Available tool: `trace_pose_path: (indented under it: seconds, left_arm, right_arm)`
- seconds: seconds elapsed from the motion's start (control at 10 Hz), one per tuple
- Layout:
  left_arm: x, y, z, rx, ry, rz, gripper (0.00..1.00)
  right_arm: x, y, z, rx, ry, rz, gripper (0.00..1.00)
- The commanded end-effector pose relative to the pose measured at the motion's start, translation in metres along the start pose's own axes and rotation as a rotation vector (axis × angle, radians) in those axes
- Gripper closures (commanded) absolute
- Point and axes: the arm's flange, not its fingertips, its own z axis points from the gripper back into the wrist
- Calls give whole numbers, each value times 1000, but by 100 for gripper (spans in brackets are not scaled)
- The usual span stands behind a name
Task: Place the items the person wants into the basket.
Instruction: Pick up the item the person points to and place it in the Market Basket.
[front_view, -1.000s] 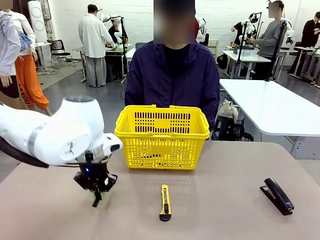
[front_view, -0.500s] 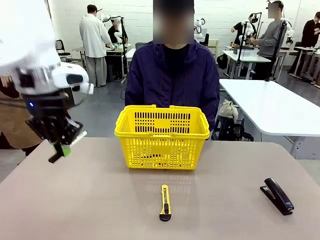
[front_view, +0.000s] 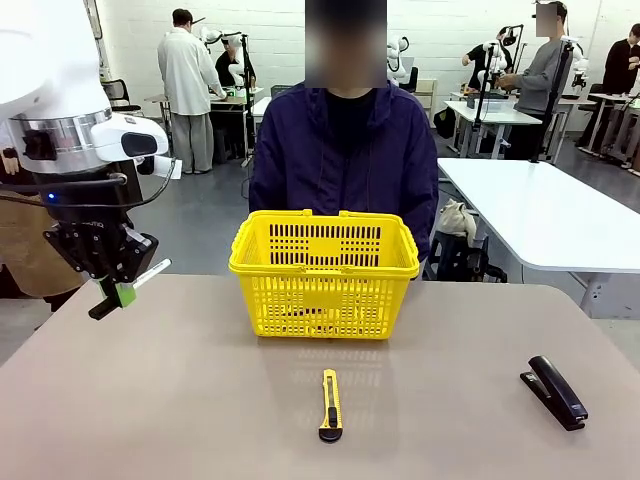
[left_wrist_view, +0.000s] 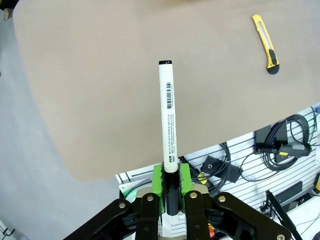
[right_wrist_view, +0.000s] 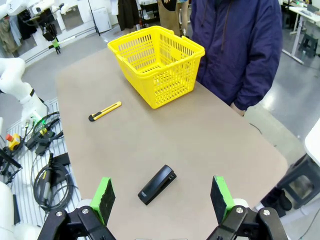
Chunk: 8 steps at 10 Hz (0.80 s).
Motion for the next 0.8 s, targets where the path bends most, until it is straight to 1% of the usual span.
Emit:
trace_pose_path:
  seconds: [0.0, 0.4, 0.5, 0.6, 0.7]
  left_arm:
    - [4, -1, 6, -3, -8, 1, 100]
    - [4, -1, 6, -3, -8, 1, 100]
    - [2, -1, 4, 1, -7, -1, 84]
    - [34, -19, 10, 4, 5, -130, 84]
    - [68, -43, 17, 58, -39, -240, 84]
  right_arm:
    - [0, -1, -1, 2, -30, 17, 0]
    - [0, -1, -1, 2, -30, 17, 0]
    - [0, -1, -1, 2, -30, 17, 0]
    - [0, -1, -1, 2, -30, 17, 0]
    - [0, -1, -1, 2, -30, 17, 0]
